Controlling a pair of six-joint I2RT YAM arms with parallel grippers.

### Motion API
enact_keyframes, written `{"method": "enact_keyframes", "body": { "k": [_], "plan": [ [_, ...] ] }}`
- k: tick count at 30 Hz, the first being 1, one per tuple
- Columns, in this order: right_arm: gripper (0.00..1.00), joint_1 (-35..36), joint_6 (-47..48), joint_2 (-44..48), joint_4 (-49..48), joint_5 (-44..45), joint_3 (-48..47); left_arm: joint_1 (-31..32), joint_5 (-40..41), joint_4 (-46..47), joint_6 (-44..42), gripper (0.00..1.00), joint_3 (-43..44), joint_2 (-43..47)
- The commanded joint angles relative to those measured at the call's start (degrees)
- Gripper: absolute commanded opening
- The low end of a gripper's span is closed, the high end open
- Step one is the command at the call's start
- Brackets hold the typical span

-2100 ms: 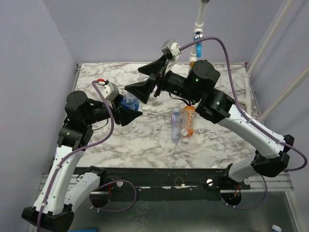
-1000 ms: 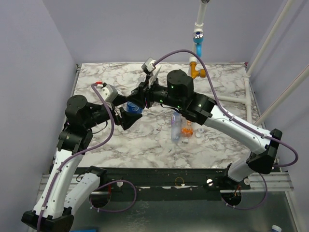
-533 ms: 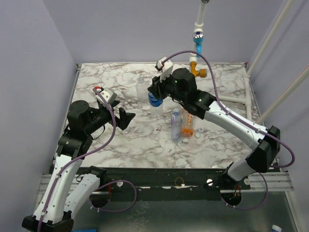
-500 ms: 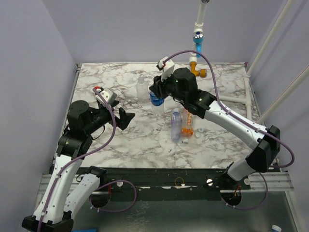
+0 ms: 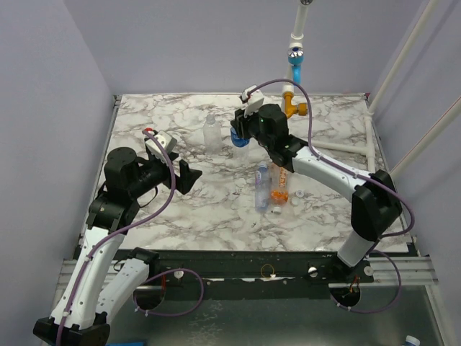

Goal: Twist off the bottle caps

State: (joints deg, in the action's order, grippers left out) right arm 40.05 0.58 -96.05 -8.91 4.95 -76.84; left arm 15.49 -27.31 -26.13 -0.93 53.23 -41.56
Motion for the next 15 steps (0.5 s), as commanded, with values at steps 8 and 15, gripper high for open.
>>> {"method": "enact_keyframes", "body": {
  "k": [8, 15],
  "plan": [
    [0.01, -1.47, 3.47, -8.47, -14.91, 4.41, 2.09, 0.09, 0.14, -1.60, -1.43, 0.99, 3.04, 0.48],
    [0.01, -1.64, 0.71, -11.55, -16.08, 7.64, 2.91, 0.07, -0.48, -1.71, -1.53, 0.99, 2.80, 0.62]
  ]
}}
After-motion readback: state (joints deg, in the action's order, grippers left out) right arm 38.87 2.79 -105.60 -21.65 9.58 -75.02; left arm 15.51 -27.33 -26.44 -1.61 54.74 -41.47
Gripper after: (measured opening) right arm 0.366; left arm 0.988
